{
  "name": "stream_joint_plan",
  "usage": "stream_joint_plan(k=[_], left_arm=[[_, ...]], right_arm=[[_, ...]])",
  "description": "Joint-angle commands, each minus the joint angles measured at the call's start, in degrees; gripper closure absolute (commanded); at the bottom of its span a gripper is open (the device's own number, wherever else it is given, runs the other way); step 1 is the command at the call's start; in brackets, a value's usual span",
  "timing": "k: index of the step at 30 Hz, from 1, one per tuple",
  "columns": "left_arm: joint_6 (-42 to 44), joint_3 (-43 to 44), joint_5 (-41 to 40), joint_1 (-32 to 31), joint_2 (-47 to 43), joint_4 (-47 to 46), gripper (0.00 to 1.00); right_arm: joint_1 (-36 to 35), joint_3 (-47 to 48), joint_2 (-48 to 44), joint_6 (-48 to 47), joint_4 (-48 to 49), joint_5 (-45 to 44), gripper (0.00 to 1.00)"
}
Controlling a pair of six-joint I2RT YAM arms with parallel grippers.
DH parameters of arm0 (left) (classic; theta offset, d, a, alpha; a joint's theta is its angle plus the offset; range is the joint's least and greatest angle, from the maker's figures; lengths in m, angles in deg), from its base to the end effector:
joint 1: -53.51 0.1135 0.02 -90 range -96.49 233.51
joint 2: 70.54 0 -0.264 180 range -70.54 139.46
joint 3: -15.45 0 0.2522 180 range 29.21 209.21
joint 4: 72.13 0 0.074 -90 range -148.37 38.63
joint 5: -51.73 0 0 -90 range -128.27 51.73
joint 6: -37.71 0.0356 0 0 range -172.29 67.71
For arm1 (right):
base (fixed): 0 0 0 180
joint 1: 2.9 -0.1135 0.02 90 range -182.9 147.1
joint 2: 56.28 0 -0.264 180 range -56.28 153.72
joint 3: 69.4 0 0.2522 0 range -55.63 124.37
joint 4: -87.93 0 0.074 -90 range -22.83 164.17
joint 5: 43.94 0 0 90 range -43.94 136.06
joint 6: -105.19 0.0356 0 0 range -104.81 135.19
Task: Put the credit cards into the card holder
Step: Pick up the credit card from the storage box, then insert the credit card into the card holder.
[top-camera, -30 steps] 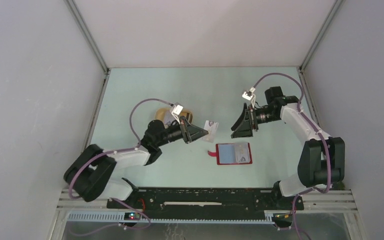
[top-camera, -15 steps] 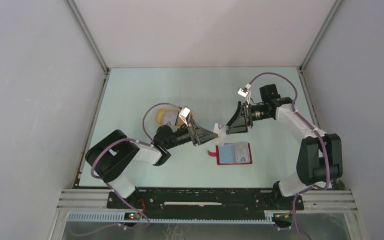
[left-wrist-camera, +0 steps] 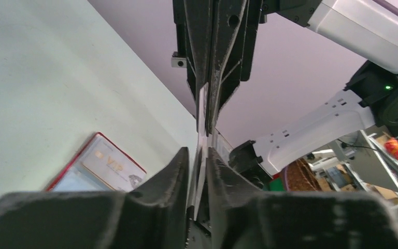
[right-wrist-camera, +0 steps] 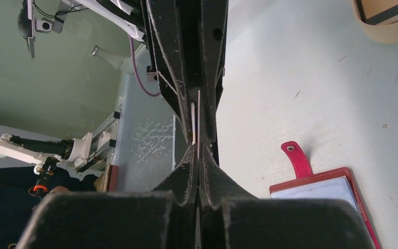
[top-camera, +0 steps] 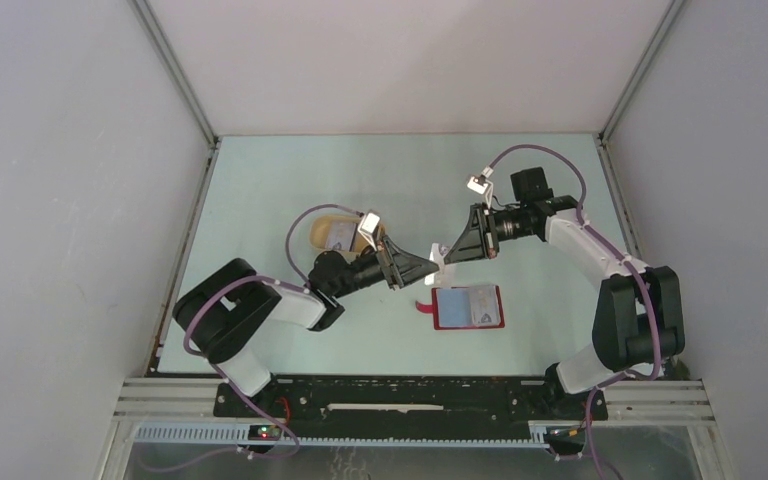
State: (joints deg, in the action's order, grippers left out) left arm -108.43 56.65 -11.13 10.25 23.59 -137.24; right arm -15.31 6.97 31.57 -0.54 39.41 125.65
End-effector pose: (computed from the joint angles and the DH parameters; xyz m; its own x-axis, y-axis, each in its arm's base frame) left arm 0.2032 -0.2135 0.1979 -0.6905 -0.3650 -0.6245 0.6483 0.0708 -0.7581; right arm 0.2830 0.0981 0.2575 -0.6734 -0.1983 -0.7122 -0.7290 0.0177 0.6843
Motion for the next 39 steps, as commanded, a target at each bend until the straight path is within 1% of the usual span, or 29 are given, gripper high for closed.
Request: stream_joint_plan(k=[1, 3, 4, 6, 8, 10, 12, 14, 16, 20, 22, 26, 32, 35, 39], left_arm=[[2.2, -1.5, -3.5, 0.5, -2.7, 0.6, 0.69], [6.1, -3.0, -5.5, 0.7, -6.8, 6.7, 0.6], [8.6, -3.7, -6.9, 0.7, -9.1, 10.5, 0.56], [13.9, -4.8, -10.2, 0.6, -14.6, 19.2, 0.5], [17.9, -5.7, -12.7, 0.5, -19.2, 25.5, 0.47], [20.0, -6.2, -14.3, 0.3, -22.4, 29.5, 0.44], [20.6, -6.0, -14.1, 0.0, -23.1, 31.0, 0.44], [20.5, -4.9, -12.2, -0.6, -21.3, 31.1, 0.46], [20.2, -3.1, -10.6, -1.8, -18.2, 31.3, 0.5], [20.7, 1.1, -10.2, -4.9, -12.0, 33.7, 0.6], [21.8, 3.4, -10.7, -6.6, -9.5, 36.6, 0.62], [24.1, 8.0, -12.8, -9.2, -4.8, 42.8, 0.63], [26.2, 14.0, -13.3, -10.9, 2.6, 46.7, 0.64], [27.3, 16.5, -14.0, -11.4, 5.1, 50.1, 0.67], [28.6, 18.5, -17.3, -11.9, 6.7, 56.3, 0.69]], right_arm=[[0.4, 0.1, -1.5, -4.8, -3.8, -1.2, 1.0], [1.4, 0.1, -2.6, -10.0, -9.1, -3.7, 1.0], [2.0, -0.1, -2.9, -11.3, -10.2, -4.8, 1.0], [3.1, -1.9, -3.6, -8.2, -7.9, -9.8, 1.0], [4.2, -4.6, -4.7, -3.5, -5.1, -15.0, 1.0], [4.7, -6.3, -5.8, -2.9, -5.2, -20.5, 1.0], [5.5, -8.1, -6.8, -1.1, -4.8, -24.8, 1.0], [6.3, -9.4, -7.1, 0.6, -4.2, -29.5, 1.0], [7.3, -9.7, -5.9, 2.0, -4.2, -32.5, 1.0], [8.5, -8.7, -1.0, 0.0, -7.5, -34.4, 1.0], [9.0, -8.1, 0.9, -0.6, -8.5, -35.0, 1.0], [9.6, -8.0, 3.3, -0.5, -8.3, -35.2, 1.0], [9.7, -7.1, 6.2, 0.8, -8.2, -34.8, 1.0], [10.0, -7.1, 7.4, 1.0, -8.3, -33.6, 1.0], [10.5, -6.8, 9.3, 0.7, -8.9, -32.6, 1.0]])
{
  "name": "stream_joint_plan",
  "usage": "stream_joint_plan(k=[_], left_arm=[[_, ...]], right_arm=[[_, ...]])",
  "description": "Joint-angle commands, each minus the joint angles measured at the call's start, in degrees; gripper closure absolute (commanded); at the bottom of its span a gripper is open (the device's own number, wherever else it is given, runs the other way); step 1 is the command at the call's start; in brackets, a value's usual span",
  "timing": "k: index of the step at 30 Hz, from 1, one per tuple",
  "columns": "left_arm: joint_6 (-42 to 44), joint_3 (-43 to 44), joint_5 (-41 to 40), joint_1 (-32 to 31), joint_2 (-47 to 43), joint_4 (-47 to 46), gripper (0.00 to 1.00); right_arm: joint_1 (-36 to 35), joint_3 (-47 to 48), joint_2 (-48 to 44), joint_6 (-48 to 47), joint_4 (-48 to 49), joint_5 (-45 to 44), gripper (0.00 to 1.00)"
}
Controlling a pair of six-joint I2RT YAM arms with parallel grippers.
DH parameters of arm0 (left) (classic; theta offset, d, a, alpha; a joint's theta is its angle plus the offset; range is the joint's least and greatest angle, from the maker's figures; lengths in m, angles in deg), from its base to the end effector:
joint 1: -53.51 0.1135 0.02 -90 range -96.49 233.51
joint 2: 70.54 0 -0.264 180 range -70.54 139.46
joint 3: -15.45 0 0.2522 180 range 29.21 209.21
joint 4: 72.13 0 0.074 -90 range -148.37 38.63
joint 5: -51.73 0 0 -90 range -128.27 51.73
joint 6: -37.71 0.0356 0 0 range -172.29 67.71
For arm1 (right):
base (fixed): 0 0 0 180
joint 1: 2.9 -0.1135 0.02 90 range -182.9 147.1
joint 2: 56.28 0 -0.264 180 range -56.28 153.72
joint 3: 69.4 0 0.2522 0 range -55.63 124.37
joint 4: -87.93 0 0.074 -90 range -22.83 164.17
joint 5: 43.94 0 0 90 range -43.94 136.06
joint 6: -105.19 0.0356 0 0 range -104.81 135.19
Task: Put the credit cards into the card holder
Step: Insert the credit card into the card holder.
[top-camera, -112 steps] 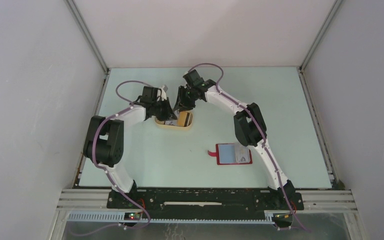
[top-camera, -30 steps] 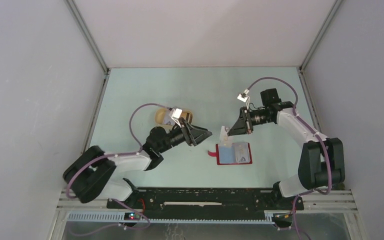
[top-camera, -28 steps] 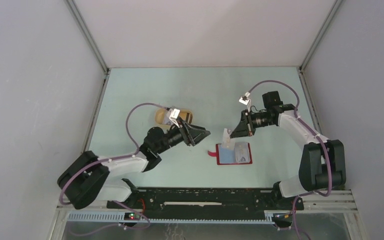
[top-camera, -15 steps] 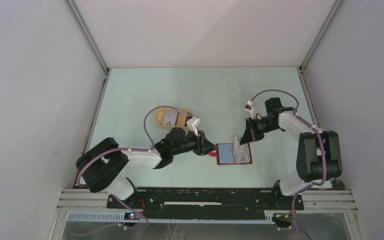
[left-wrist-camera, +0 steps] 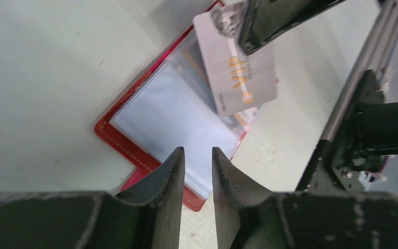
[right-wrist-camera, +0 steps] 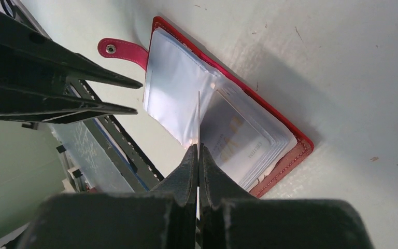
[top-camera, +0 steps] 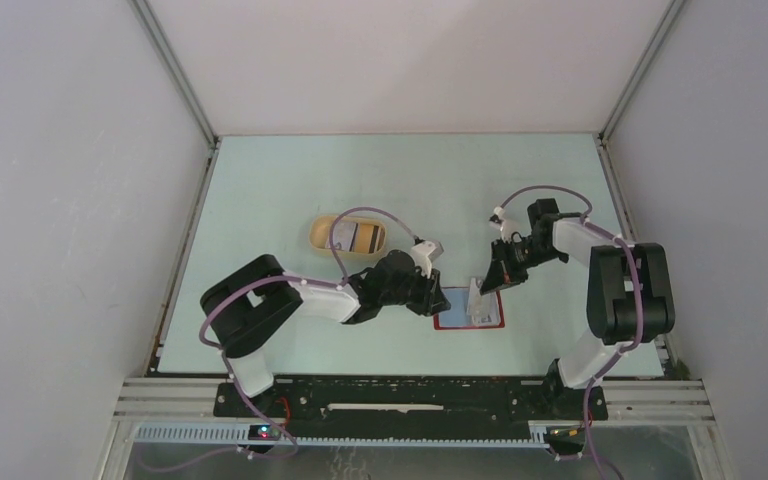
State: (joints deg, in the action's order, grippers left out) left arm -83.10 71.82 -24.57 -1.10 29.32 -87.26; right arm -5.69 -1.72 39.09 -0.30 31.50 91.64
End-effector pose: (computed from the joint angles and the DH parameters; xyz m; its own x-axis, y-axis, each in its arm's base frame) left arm 0.1922 -0.2851 0.1484 -0.7038 0.1314 -0.6982 0.6430 0.5357 -0.5473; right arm 0.2766 0.0389 0.1608 -0.9289 -0.2324 -0.2885 -0.3686 0.6573 0.6573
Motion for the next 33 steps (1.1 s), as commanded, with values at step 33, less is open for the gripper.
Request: stream_joint_plan(k=[33], left_arm=[[-0.7, 5.4, -9.1, -1.0, 4.9, 17.9, 0.79]], right_arm=[[4.7, 5.7, 10.8, -3.8, -7.1, 11.2, 1.0]])
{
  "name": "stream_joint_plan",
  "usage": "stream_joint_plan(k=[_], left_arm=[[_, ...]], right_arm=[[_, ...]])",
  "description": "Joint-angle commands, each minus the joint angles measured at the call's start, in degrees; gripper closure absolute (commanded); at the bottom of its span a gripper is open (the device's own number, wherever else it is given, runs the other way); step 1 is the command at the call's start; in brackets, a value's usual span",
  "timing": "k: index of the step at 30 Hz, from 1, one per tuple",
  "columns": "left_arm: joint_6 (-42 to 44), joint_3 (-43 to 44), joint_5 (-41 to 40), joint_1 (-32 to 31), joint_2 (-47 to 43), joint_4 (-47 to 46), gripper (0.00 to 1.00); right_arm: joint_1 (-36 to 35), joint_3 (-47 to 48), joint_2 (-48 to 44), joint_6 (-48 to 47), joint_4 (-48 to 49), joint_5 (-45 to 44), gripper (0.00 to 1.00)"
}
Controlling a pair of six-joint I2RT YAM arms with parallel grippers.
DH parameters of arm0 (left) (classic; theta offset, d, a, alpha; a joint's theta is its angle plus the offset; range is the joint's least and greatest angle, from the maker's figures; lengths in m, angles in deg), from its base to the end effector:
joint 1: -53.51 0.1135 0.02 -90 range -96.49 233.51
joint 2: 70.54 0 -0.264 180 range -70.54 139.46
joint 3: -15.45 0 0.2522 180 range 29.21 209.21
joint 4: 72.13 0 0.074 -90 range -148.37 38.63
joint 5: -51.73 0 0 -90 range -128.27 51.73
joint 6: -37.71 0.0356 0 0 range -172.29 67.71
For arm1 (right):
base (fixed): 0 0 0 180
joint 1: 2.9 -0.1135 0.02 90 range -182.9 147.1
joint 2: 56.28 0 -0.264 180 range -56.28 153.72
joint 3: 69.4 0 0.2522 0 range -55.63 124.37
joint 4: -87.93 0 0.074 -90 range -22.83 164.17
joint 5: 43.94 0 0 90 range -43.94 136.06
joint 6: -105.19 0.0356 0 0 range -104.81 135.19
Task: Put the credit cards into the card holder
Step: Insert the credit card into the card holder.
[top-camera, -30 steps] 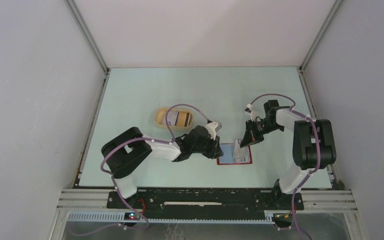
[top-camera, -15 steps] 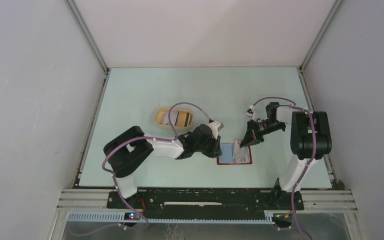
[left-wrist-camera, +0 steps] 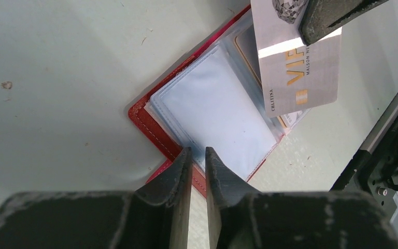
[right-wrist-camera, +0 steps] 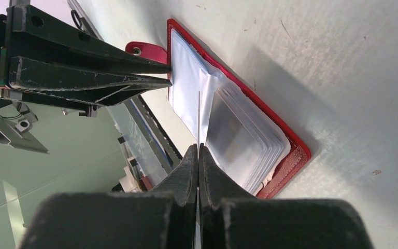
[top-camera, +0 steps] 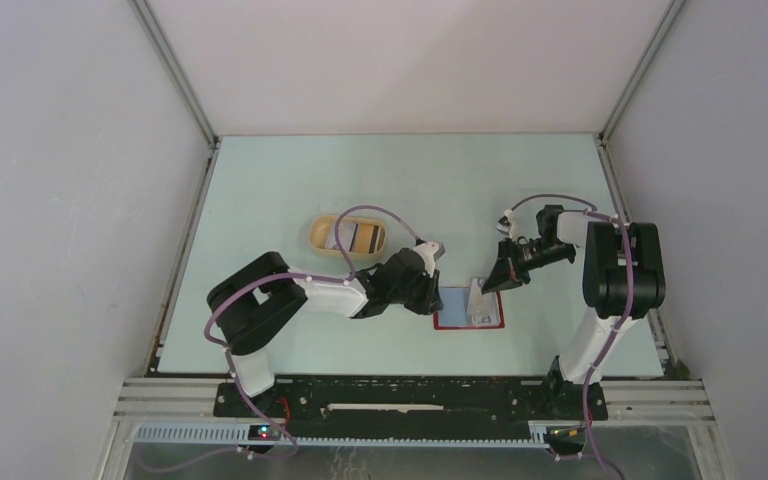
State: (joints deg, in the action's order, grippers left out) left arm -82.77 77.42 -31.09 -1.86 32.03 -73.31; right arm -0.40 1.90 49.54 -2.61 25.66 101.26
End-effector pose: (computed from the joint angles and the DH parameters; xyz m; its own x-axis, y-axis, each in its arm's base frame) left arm 0.1972 -0.2933 0.1376 -0.7529 0.2046 -0.6255 0.5678 0.6825 -0.4602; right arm 0.2896 0.0166 0.1309 -0.9818 -0.1318 -0.1367 -0.1872 0.5521 0.8125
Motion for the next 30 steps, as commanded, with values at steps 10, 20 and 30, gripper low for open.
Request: stream_joint_plan(k=[10, 20, 30], left_arm=[[-1.4, -0.4, -2.3, -0.3, 1.9, 3.8, 0.81], [-1.5, -0.8, -2.0, -0.2, 1.7, 3.3, 0.81], [-1.5, -1.1, -1.7, -0.2, 1.3, 3.0, 0.81]], right_arm=[[-1.6, 2.5, 2.2, 0.4, -0.2, -0.6, 1.0], [-2.0, 3.3, 1.9, -3.6, -3.6, 3.6, 1.0], [-2.0, 3.1, 2.4, -1.3, -1.7, 1.3, 1.0]])
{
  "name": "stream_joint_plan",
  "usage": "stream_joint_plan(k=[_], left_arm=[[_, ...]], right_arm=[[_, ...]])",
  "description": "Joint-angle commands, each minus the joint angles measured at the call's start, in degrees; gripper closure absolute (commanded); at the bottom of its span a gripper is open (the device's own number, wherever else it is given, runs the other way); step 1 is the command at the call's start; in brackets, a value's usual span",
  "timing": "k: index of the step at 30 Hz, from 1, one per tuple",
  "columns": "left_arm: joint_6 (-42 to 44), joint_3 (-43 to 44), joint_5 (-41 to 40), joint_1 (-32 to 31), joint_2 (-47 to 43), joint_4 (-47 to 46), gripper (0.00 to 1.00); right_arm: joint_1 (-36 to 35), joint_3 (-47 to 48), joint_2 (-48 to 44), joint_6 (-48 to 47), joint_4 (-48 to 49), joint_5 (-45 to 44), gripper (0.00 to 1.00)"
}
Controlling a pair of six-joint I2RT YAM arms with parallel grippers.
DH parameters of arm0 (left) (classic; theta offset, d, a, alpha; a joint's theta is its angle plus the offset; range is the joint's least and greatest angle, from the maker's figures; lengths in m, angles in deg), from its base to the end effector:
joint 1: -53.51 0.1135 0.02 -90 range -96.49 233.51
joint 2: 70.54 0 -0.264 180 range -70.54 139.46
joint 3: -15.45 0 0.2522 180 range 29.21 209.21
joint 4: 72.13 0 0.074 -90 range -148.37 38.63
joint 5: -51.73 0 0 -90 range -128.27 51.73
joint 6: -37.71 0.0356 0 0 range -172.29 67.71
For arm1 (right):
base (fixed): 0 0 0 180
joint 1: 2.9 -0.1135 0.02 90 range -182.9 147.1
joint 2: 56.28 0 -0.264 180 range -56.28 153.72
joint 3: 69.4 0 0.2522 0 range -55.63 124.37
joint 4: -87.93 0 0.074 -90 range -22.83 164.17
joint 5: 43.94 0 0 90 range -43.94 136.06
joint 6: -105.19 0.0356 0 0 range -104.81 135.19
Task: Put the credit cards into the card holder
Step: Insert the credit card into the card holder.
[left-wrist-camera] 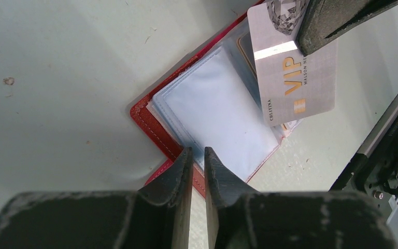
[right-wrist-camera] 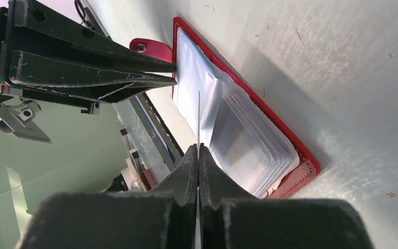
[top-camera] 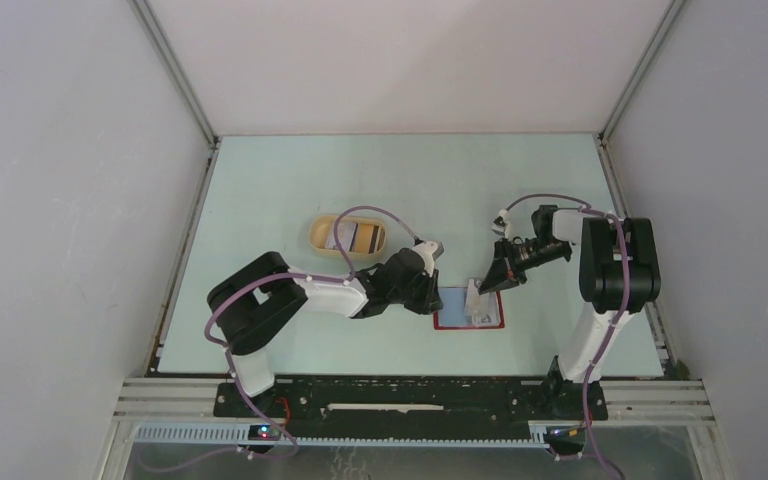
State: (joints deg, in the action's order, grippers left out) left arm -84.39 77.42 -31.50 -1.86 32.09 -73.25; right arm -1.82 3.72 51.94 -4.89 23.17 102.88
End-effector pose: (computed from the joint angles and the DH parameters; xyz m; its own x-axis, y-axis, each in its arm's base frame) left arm 0.1974 -0.2932 0.1372 -0.7681 0.1836 -0.6134 0.5437 0.6930 -0.4734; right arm 0.2934 0.0243 0.1271 -0.9779 -0.1695 -0.1223 -0.1939 0.5178 0.8333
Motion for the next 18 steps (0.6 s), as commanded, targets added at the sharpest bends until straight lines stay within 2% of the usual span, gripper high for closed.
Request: stream_joint_plan(k=[1, 18], left_arm=[[0.1, -1.1, -1.1, -0.2, 1.2, 2.8, 0.81], [-0.8, -1.9, -0.2, -0.1, 0.7, 1.3, 0.81]], right_arm=[[-0.8, 1.3, 0.2, 1.6, 1.1, -0.8, 1.0], [-5.7, 1.4, 2.2, 9.9, 3.0, -8.2, 1.0]])
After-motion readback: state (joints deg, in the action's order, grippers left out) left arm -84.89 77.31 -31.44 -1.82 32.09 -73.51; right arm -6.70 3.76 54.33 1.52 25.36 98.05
